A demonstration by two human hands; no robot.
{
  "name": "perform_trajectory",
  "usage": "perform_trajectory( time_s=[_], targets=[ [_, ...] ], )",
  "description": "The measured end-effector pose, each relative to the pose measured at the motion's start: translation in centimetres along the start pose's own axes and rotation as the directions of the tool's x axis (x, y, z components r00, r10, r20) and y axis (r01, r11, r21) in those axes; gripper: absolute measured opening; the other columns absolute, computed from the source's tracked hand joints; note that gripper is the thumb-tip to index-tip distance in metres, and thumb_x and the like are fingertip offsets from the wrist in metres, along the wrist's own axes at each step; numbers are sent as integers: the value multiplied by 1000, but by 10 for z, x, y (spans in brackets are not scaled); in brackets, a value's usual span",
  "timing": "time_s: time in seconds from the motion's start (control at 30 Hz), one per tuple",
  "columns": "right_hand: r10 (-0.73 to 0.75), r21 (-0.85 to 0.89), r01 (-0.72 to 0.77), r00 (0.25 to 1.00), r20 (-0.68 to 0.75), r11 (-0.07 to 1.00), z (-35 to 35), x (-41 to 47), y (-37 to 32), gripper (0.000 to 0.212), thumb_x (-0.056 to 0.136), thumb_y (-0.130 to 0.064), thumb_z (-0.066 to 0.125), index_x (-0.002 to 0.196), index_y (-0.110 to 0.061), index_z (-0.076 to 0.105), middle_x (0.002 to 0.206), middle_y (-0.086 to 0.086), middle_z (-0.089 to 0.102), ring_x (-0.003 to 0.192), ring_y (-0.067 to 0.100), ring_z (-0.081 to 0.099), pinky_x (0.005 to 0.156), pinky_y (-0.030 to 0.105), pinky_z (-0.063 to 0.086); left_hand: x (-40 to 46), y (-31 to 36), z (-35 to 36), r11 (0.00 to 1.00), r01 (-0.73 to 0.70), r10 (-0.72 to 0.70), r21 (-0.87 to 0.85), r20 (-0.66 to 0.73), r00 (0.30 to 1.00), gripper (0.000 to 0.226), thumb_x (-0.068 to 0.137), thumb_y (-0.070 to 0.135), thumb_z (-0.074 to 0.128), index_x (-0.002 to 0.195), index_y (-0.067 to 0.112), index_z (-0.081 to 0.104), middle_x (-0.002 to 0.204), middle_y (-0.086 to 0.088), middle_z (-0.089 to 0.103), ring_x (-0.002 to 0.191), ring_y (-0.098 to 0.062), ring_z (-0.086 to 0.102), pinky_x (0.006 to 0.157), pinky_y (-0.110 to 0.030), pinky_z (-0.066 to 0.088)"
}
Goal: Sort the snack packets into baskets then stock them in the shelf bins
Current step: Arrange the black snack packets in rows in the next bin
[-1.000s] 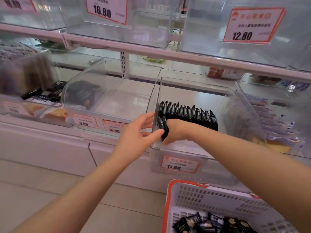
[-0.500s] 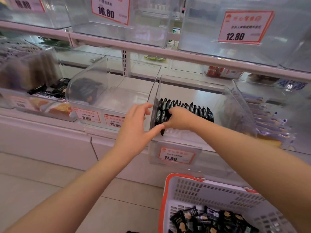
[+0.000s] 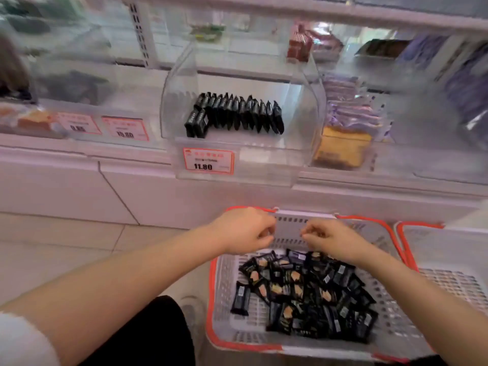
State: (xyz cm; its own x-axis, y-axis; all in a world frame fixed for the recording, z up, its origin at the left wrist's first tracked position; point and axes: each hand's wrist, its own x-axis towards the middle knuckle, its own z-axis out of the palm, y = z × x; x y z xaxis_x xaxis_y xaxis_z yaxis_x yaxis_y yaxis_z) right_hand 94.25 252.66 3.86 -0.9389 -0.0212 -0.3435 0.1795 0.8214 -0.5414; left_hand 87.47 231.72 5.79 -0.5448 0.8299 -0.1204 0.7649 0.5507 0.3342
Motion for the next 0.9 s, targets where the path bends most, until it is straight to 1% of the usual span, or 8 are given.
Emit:
perform_trajectory(
  time_s=[0.17, 0.33, 0.43, 0.53, 0.63, 0.7, 0.8, 0.9],
  targets=[
    [245, -58, -238, 950, 193, 969, 67, 3, 90, 22, 95, -26, 51, 103, -8, 63, 97, 6, 64, 84, 18, 57, 75, 29, 44, 33, 14, 101, 994, 61, -87, 89, 335, 938, 23, 91, 23, 46, 108, 12, 57, 111, -13, 60, 102, -32, 56, 74, -34, 43],
    [318, -218, -252, 876, 362, 943, 132, 3, 159, 26, 95, -25, 51, 112, -7, 56, 115, 13, 60, 106, 27, 55, 85, 32, 44, 46, 9, 191, 979, 177, -206, 105, 525, 826, 28, 92, 20, 41, 113, 6, 53, 118, -20, 54, 106, -36, 54, 85, -43, 49],
    [287, -287, -179, 871, 399, 941, 165, 5, 187, 38, 94, -18, 51, 131, -11, 44, 136, 11, 44, 123, 27, 45, 98, 33, 42, 42, -4, 231, 938, 334, -321, 87, 577, 751, 31, 93, 18, 41, 120, 5, 49, 123, -18, 49, 112, -33, 51, 89, -41, 46],
    [243, -365, -96, 892, 382, 926, 186, 9, 204, 57, 92, -6, 49, 144, -13, 26, 152, 8, 23, 138, 26, 25, 108, 39, 36, 37, -16, 259, 870, 485, -435, 85, 592, 678, 37, 94, 16, 43, 130, 5, 41, 131, -15, 45, 117, -30, 48, 92, -36, 41],
    [239, -433, -52, 889, 390, 900, 202, 13, 214, 66, 93, -6, 47, 149, -17, 14, 153, 7, 23, 140, 26, 21, 111, 40, 31, 35, -24, 277, 768, 634, -555, 93, 592, 585, 47, 96, 19, 42, 138, 4, 30, 138, -15, 37, 124, -29, 43, 96, -36, 39],
    [228, -473, -25, 897, 379, 881, 207, 17, 217, 61, 93, -10, 47, 146, -18, 20, 145, 10, 36, 134, 28, 29, 106, 40, 33, 33, -31, 287, 697, 709, -616, 106, 594, 517, 51, 96, 22, 44, 139, 3, 27, 141, -16, 32, 127, -31, 39, 101, -39, 36],
    [186, -453, 23, 892, 412, 891, 204, 23, 216, 52, 91, -19, 54, 139, -21, 34, 135, 7, 47, 127, 27, 36, 103, 38, 33, 34, -37, 304, 630, 773, -657, 69, 579, 484, 53, 94, 19, 47, 139, 0, 26, 142, -20, 30, 129, -33, 36, 102, -39, 35],
    [186, -227, -103, 906, 380, 968, 193, 26, 213, 39, 90, -22, 59, 126, -20, 45, 128, 7, 51, 117, 24, 46, 97, 34, 40, 42, -40, 318, 578, 814, -697, 53, 551, 459, 51, 96, 20, 45, 137, -2, 26, 141, -21, 32, 126, -35, 39, 99, -42, 40]
  ],
)
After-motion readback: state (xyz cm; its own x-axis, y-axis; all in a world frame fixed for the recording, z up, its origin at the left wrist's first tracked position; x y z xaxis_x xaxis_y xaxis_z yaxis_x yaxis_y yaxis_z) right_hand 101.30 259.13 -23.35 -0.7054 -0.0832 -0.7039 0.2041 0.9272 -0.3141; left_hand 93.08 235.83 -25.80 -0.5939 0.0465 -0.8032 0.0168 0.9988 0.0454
